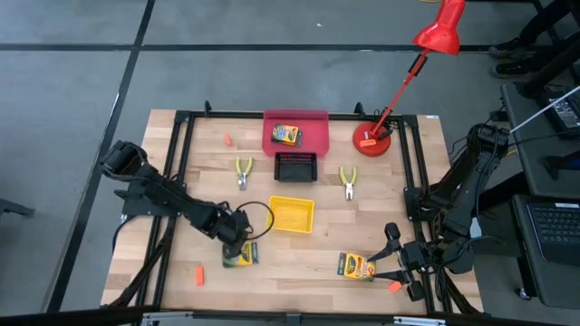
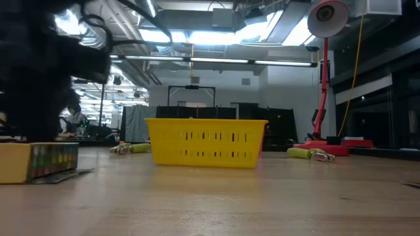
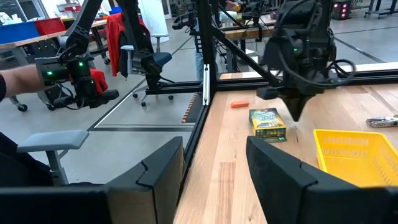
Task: Pick & Place School Supplies
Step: Put the yellow crayon box into the red bin
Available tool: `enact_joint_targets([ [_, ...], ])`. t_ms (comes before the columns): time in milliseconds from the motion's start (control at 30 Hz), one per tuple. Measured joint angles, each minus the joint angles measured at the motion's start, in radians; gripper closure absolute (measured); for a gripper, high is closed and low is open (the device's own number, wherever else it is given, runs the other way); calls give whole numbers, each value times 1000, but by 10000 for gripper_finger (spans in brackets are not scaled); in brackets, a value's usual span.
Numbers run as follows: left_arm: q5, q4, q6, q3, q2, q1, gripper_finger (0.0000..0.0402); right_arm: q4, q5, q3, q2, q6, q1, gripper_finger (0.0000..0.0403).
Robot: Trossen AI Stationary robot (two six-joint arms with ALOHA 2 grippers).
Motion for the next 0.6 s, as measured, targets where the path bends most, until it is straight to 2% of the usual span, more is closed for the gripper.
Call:
enact_joint_targets([
  [133,-41,1,45,0,0,37,400,0,-1,0,0,3,0,222],
  [267,-16,10,75,0,-2,27,398,-2,-2,0,0,10,0,222],
  [433,-14,38,45,1,-26,-79,399,-2,-2,0,0,11,0,222],
  [600,-176,44,-143,4,-64,-229,397,-14,-1,0,0,36,0,222],
])
